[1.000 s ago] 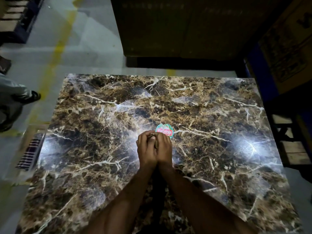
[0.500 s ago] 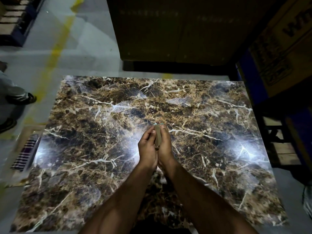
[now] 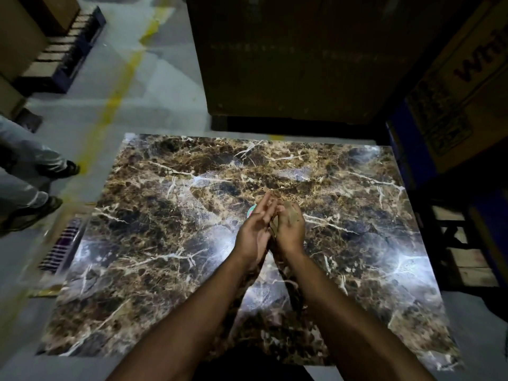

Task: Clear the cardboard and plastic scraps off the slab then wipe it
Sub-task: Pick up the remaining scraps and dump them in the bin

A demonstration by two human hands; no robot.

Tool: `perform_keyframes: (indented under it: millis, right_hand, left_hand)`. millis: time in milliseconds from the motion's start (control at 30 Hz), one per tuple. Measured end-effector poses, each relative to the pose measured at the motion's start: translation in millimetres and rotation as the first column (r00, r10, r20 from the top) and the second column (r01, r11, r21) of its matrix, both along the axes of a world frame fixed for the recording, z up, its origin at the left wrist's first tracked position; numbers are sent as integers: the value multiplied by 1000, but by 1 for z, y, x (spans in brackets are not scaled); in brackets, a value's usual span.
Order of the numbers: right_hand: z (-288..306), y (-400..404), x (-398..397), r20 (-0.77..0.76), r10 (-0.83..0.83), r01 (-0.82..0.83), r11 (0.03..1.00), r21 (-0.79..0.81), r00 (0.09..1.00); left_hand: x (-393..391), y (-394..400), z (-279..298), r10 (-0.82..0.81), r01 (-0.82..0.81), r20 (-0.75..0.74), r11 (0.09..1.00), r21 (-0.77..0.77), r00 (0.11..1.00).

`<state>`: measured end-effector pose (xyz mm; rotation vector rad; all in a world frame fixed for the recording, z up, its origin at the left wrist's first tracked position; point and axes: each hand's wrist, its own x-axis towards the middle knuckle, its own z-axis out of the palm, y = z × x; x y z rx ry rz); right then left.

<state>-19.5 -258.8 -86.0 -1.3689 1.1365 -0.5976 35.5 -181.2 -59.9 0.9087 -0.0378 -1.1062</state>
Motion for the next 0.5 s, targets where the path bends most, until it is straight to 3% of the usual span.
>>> perform_keyframes:
  millis: [100,167,200,233,300,333,400,500]
  right_hand:
    - [-1,-12,-4,3,24,-24,1000,7,1000]
    - [-1,-24,-14,1,-42,42,999,31,999]
    - [-5,-32,-20,-2,-78,79,996,36,997]
    - [-8,-38,-28,-5,-102,102,994,38,995]
    - [-13,-46,-43,-35,-72,72,997,13,997]
    - [-16,-47,-50,-54,-47,47,999,-7,997]
    - [-20,-48,-62,-67,-31,31,1000,-2,997]
    - [-22,-45,-73,-49,-32,33,999,25,998]
  left_hand:
    - [7,10,8,179,-179,5,984,23,984]
    - [16,21,1,210,-297,315,919,260,926]
    - [24,30,-8,75,-320,521,860,399,850]
    - [31,38,-20,-171,-303,666,790,534,726]
    - [38,50,-45,-629,-250,659,618,745,412]
    - [36,52,-55,-737,-243,616,567,787,277]
    - [28,50,-65,-794,-239,596,560,794,120]
    - [17,45,-69,-759,-258,648,613,747,71]
